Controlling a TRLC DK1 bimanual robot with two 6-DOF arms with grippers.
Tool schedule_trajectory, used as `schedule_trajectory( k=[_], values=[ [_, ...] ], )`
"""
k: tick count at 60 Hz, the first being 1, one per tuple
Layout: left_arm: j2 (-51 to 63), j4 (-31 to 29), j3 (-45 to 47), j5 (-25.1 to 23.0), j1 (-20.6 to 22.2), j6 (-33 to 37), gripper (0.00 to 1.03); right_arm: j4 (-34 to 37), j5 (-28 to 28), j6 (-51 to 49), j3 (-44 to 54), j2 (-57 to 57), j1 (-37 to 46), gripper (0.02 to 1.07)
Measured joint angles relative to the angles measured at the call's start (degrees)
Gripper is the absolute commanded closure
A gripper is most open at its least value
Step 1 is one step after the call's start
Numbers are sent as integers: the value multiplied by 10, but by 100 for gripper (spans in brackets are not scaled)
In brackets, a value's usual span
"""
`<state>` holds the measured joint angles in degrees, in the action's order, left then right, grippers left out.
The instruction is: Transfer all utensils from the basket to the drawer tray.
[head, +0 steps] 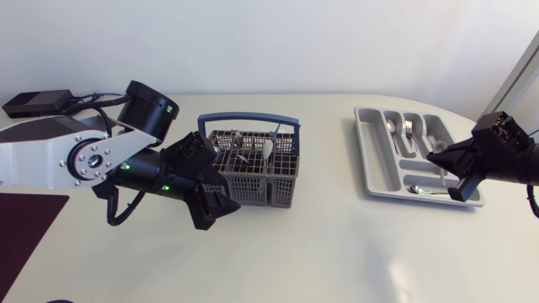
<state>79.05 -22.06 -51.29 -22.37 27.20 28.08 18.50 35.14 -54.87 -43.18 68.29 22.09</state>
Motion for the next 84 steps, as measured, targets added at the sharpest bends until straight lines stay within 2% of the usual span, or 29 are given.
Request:
schedule_trajectory(
  k=[15, 32, 42, 45, 51, 54, 56, 60, 63, 75, 84],
  values=[
    [0, -1, -2, 9, 11, -10, 20, -94, -62, -73, 2, 104, 40, 102],
    [0, -2, -2, 14, 15, -11, 20, -178, -161, -89, 2, 193, 38, 100],
    [0, -2, -2, 14, 15, -11, 20, -238, -195, -99, 11, 241, 27, 86],
    [0, -2, -2, 14, 15, -11, 20, -258, -205, -99, 18, 250, 21, 72],
    [-2, -3, -2, 14, 15, -12, 20, -269, -216, -99, 30, 252, 12, 34],
    [-5, -4, -2, 14, 15, -12, 20, -269, -218, -99, 34, 250, 9, 21],
    [-7, -4, -2, 15, 15, -12, 20, -270, -221, -99, 38, 245, 8, 17],
    [-11, -4, -2, 15, 15, -12, 20, -270, -232, -99, 51, 224, 4, 11],
    [-13, -4, -2, 15, 15, -12, 20, -262, -234, -99, 58, 201, 3, 11],
    [-18, -6, -2, 15, 15, -12, 20, -177, -235, -92, 61, 86, -13, 11],
    [-20, -6, -2, 15, 15, -12, 20, -103, -236, -50, 61, 13, -71, 11]
  ],
)
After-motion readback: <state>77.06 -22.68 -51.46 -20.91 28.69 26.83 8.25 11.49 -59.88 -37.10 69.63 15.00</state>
